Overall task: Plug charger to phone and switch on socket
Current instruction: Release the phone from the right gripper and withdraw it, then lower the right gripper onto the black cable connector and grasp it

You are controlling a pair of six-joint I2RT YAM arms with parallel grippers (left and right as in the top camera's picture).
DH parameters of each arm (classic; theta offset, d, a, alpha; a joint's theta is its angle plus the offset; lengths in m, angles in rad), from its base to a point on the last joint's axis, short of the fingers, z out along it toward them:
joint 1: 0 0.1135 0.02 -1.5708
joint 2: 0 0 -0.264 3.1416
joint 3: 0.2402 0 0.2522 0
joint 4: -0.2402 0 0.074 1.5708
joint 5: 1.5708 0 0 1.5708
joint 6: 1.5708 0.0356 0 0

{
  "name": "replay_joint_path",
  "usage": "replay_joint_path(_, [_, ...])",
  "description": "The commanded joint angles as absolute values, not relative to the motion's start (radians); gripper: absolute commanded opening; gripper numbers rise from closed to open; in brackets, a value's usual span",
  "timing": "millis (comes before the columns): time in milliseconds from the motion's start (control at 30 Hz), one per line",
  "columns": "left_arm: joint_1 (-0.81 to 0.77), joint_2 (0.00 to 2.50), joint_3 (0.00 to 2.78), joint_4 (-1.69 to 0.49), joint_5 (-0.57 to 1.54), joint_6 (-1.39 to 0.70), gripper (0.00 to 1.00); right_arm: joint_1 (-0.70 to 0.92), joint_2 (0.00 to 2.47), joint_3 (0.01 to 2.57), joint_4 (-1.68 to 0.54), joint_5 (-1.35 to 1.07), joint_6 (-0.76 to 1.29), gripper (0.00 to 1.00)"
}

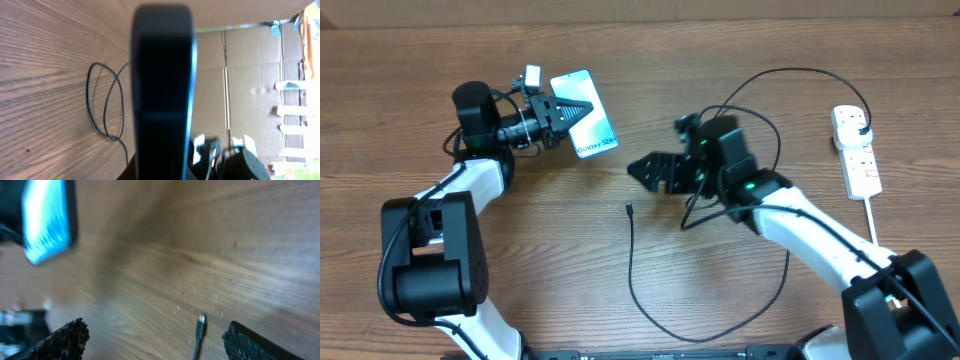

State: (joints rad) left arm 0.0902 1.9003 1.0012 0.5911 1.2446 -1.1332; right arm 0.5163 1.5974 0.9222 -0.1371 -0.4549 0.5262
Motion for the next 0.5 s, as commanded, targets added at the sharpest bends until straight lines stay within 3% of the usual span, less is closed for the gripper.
replay_joint_path(0, [0.109, 1.872, 1.021, 0.598, 1.237, -1.110, 0.04, 0.614, 1.569, 0.923, -0.170, -0.203, 0.458, 0.88])
replay_joint_path(167, [0.126, 1.872, 1.021, 0.598, 1.213, -1.129, 0.04, 0.729, 1.581, 0.922, -0.187, 0.035, 0.458, 0.86])
replay_joint_path(367, [0.139, 1.872, 1.021, 0.582, 1.213, -1.134, 0.05, 0.783, 1.672, 0.923, -0.162, 0.078, 0.436, 0.86])
replay_joint_path(467, [0.139, 1.872, 1.021, 0.572, 1.220, -1.129, 0.05, 0.783, 1.684, 0.923, -0.181, 0.078, 0.437, 0.79])
